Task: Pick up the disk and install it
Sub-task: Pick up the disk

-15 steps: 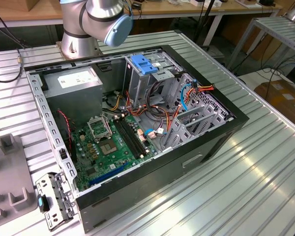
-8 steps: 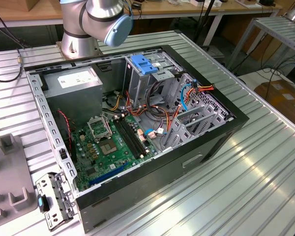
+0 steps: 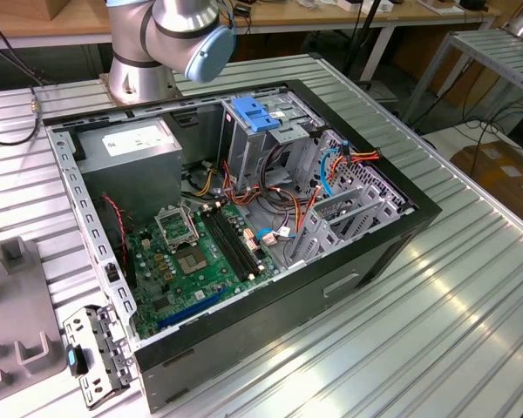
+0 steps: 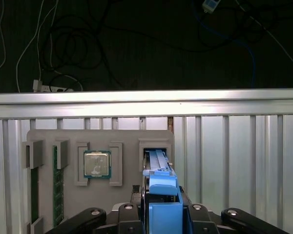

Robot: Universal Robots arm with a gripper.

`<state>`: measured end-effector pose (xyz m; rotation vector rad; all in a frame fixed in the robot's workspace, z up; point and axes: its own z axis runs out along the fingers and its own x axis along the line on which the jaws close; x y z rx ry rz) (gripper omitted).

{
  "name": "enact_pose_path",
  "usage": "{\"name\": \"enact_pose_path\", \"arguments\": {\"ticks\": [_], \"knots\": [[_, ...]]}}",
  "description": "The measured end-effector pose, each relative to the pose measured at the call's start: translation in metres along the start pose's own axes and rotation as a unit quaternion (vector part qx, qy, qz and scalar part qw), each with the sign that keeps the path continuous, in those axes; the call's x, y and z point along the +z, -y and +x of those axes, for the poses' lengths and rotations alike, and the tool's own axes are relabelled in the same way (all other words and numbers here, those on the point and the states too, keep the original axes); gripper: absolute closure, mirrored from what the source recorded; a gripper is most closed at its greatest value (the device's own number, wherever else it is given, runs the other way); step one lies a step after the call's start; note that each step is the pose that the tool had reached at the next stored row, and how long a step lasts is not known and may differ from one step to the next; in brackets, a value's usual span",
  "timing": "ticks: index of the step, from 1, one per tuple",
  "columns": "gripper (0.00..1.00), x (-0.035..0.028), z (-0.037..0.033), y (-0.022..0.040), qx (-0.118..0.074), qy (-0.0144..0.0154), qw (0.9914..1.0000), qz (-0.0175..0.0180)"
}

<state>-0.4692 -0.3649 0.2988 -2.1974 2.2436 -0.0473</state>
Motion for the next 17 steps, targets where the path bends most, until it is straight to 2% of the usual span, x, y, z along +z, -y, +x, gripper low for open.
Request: {"name": "enact_pose_path", "arguments": {"ticks": [6, 10, 13, 17], "knots": [[0.63, -0.0028, 0.0001, 0.0001, 0.0, 0.0, 1.0, 0.0], [0.63, -0.0071, 0.0001, 0.0001, 0.0, 0.0, 1.0, 0.0], [0.63, -0.0122, 0.0002, 0.0003, 0.0, 0.0, 1.0, 0.0], [0.63, -0.0222, 0.0005, 0.0005, 0.0, 0.0, 1.0, 0.0]]}}
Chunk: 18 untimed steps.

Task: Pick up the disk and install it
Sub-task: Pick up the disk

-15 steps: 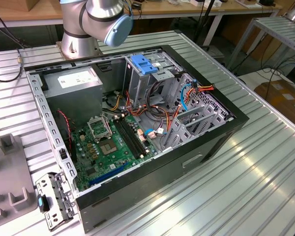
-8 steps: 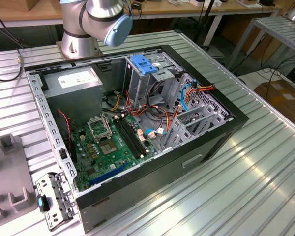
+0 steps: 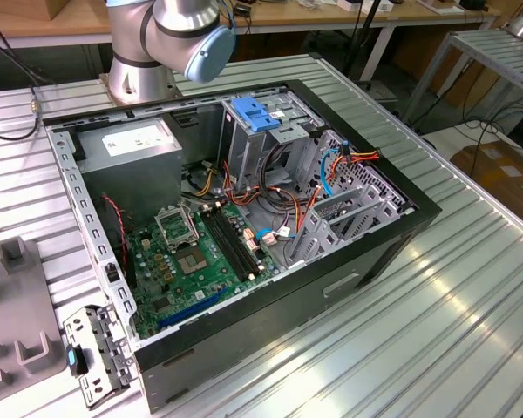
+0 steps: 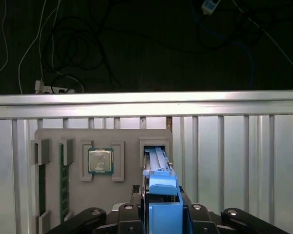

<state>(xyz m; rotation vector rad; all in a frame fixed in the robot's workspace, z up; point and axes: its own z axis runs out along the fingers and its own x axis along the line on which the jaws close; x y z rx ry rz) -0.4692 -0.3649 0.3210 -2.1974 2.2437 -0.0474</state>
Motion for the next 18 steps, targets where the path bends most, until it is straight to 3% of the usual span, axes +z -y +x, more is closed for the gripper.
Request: {"name": "enact_pose_path", "arguments": {"ticks": [7, 9, 18], "knots": [[0.63, -0.0201, 0.0004, 0.0005, 0.0, 0.0, 1.0, 0.0], [0.63, -0.0283, 0.0006, 0.0006, 0.0, 0.0, 1.0, 0.0], [0.63, -0.0499, 0.001, 0.0011, 0.0, 0.0, 1.0, 0.0]]}}
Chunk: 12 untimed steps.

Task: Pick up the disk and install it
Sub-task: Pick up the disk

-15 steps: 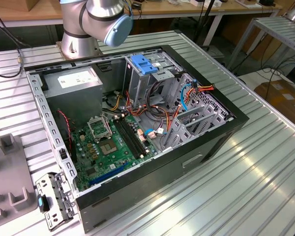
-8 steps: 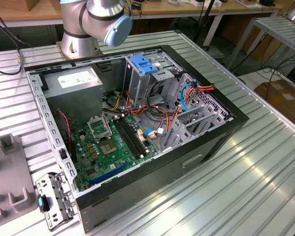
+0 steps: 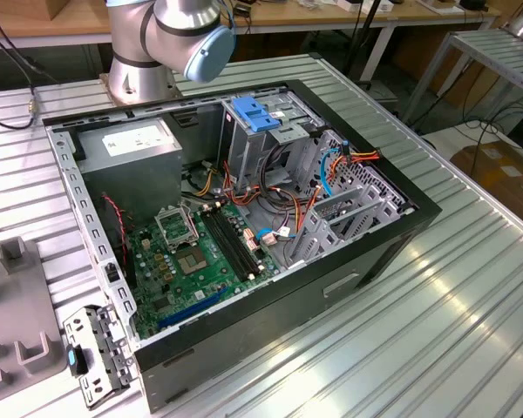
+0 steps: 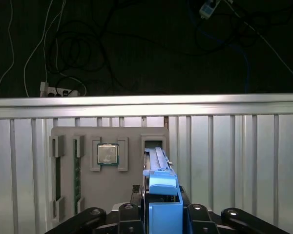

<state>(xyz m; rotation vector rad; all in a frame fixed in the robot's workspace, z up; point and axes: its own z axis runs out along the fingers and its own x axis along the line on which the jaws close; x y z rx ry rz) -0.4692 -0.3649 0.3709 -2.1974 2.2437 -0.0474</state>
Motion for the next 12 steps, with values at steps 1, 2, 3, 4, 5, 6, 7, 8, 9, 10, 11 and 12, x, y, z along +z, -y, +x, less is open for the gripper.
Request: {"name": "enact_pose_path", "arguments": {"ticks": [1, 2, 3, 4, 5, 6, 7, 8, 9, 10, 11, 12], "knots": [[0.63, -0.0014, 0.0, 0.0, 0.0, 0.0, 1.0, 0.0001], [0.63, -0.0013, 0.0, 0.0, 0.0, 0.0, 1.0, 0.0002], [0.63, -0.0013, 0.0, 0.0001, 0.0, 0.0, 1.0, 0.0002], [0.63, -0.0015, 0.0, 0.0, 0.0, -0.0001, 1.0, 0.0001], [0.63, -0.0015, 0.0, 0.0001, 0.0, -0.0002, 1.0, 0.0], [0.63, -0.0015, 0.0001, 0.0001, 0.0, -0.0002, 1.0, 0.0], [0.63, -0.0015, 0.0, 0.0001, 0.0, -0.0002, 1.0, 0.0001], [0.63, -0.002, 0.0001, 0.0001, 0.0, -0.0002, 1.0, 0.0], [0.63, -0.0024, 0.0001, 0.0001, 0.0, -0.0002, 1.0, 0.0001], [0.63, -0.0027, 0.0001, 0.0001, 0.0, -0.0002, 1.0, 0.0], [0.63, -0.003, 0.0001, 0.0001, 0.0, -0.0002, 1.0, 0.0], [0.63, -0.0034, 0.0001, 0.0001, 0.0, -0.0002, 1.0, 0.0001]]}}
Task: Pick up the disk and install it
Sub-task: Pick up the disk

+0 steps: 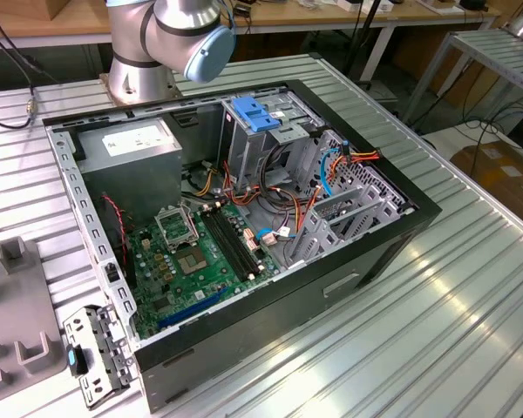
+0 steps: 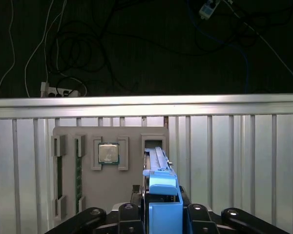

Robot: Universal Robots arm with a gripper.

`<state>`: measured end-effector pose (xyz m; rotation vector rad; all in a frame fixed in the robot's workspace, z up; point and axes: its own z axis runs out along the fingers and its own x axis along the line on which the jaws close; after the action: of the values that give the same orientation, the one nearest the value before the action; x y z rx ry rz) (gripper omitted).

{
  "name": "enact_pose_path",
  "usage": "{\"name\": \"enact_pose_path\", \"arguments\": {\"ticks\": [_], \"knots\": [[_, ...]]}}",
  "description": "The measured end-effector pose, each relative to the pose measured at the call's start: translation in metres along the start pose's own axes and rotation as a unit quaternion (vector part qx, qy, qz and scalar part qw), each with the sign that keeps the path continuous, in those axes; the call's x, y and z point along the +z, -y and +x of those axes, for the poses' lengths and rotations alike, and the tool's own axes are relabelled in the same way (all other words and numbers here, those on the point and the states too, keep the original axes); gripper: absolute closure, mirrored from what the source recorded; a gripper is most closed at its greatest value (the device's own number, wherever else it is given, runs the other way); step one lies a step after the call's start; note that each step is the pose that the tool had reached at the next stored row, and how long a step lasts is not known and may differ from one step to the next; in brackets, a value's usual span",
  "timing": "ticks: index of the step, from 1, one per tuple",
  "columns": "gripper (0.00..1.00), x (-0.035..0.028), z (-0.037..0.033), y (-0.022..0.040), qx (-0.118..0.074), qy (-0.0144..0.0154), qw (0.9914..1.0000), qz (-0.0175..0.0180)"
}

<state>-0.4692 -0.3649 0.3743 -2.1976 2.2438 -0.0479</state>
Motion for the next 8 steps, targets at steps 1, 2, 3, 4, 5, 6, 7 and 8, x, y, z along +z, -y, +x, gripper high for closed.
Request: {"name": "enact_pose_path", "arguments": {"ticks": [1, 2, 3, 4, 5, 6, 7, 8], "knots": [[0.63, -0.0004, 0.0, 0.0, 0.0, 0.0, 1.0, 0.0], [0.63, -0.0007, 0.0, 0.0, 0.0, 0.0, 1.0, 0.0], [0.63, -0.001, 0.0, 0.0, 0.0, 0.0, 1.0, 0.0], [0.63, -0.0014, 0.0, 0.0, 0.0, 0.0, 1.0, 0.0], [0.63, -0.0016, 0.0, 0.0, 0.0, 0.0, 1.0, 0.0], [0.63, -0.0019, 0.0, 0.0, 0.0, 0.0, 1.0, 0.0], [0.63, -0.0024, 0.0001, 0.0001, 0.0, 0.0, 1.0, 0.0], [0.63, -0.0027, 0.0001, 0.0001, 0.0, 0.0, 1.0, 0.0]]}}
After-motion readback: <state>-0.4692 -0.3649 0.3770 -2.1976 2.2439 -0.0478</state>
